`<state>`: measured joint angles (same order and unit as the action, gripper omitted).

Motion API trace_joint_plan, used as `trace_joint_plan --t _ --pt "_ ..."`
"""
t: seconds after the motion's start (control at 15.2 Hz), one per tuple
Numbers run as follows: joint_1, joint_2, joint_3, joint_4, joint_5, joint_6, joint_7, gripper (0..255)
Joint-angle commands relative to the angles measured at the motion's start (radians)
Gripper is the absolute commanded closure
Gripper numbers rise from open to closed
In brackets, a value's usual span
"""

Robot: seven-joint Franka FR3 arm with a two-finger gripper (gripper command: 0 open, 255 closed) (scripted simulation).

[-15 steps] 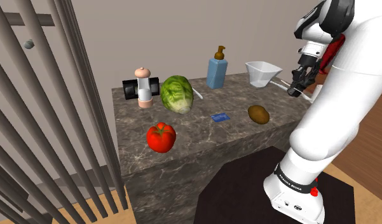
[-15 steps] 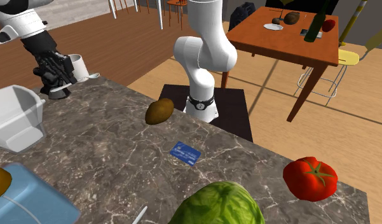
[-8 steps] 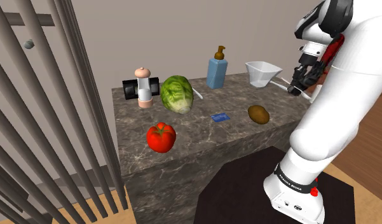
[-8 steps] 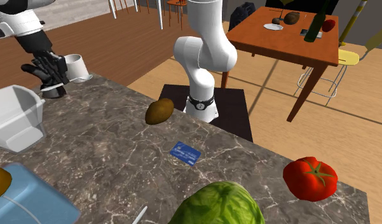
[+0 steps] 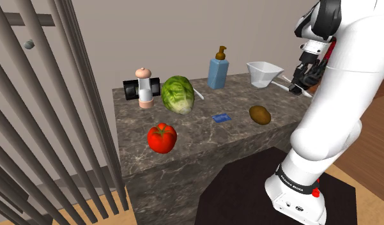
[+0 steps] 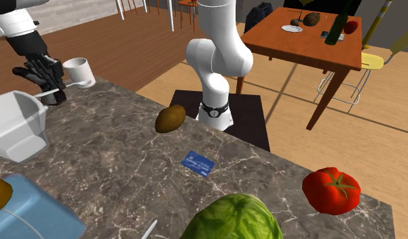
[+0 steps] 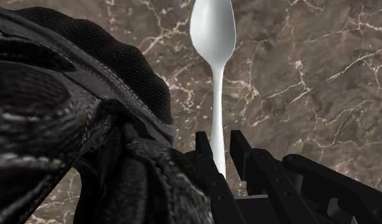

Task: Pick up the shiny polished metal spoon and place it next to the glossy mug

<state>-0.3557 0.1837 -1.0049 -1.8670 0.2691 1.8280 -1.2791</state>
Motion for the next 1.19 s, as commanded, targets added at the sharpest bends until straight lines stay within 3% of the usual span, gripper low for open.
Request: trace_joint_plan --t 0.0,0.13,0.2,0.26,0.33,0.59,1.12 --pt "-0.029 0.097 -0.006 -0.099 -0.024 -0.020 -0.018 0" --pt "0.008 0.063 -0.002 -0.123 -0.050 -0.006 0.029 0" --pt "-0.031 0.095 -0.005 -0.101 -0.028 -0.016 -0.017 0" --pt "-0.014 0.081 -0.004 -0.132 -0.035 0.009 -0.004 0" --pt "0.026 0.018 -0.028 -0.175 -0.085 0.016 0.027 0" --pt "0.016 0.013 -0.036 -0.050 -0.098 -0.109 0.036 0" --pt "0.016 0.013 -0.036 -0.050 -0.098 -0.109 0.036 0"
